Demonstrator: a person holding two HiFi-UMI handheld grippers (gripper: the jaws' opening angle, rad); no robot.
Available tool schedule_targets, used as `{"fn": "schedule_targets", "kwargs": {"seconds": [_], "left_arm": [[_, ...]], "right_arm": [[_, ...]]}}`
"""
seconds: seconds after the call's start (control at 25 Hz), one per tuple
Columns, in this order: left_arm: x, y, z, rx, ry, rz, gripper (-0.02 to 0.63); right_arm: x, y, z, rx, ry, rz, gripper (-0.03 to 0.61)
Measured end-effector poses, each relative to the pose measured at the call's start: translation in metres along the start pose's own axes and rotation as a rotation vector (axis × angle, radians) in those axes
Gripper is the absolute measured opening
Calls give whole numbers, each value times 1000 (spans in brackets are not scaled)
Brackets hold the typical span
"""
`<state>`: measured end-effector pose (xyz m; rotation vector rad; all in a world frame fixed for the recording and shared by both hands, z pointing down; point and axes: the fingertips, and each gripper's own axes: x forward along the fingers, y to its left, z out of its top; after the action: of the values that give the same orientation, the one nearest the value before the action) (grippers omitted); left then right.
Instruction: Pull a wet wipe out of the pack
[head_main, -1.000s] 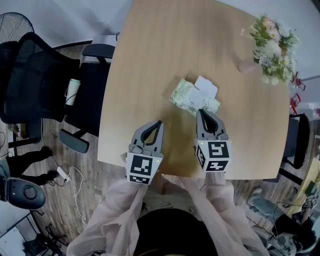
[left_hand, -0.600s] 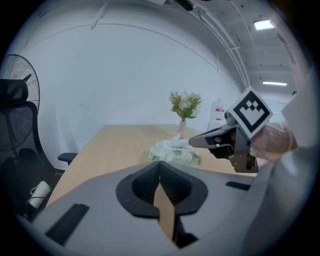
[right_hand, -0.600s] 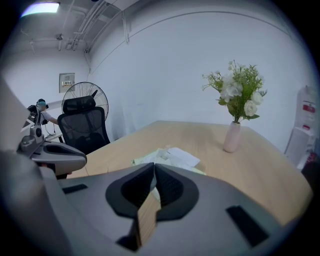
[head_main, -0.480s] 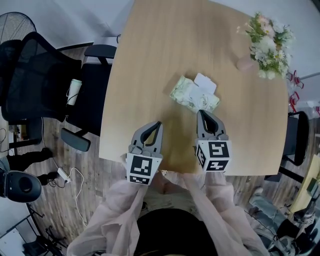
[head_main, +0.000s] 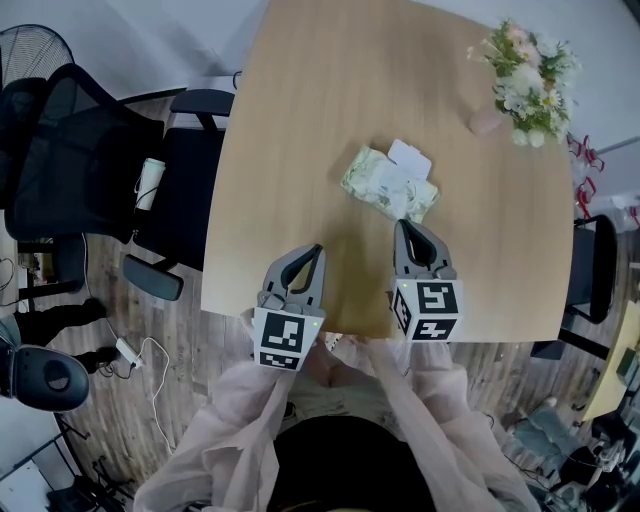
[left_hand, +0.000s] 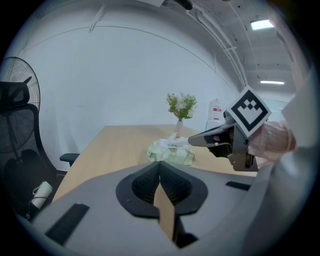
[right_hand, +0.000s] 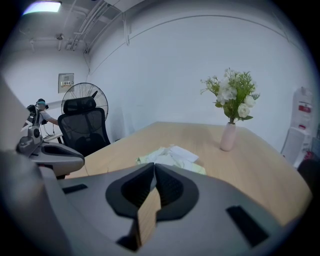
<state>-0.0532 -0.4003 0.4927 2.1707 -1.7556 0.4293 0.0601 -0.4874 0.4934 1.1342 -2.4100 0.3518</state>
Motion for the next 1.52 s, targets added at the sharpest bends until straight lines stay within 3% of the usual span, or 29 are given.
{"fn": "schedule_targets", "kwargs": {"seconds": [1.52], "left_arm": [[-49, -27, -5, 40, -36, -42, 12]], "right_arm": [[-60, 30, -17, 19, -32, -16, 15]]}}
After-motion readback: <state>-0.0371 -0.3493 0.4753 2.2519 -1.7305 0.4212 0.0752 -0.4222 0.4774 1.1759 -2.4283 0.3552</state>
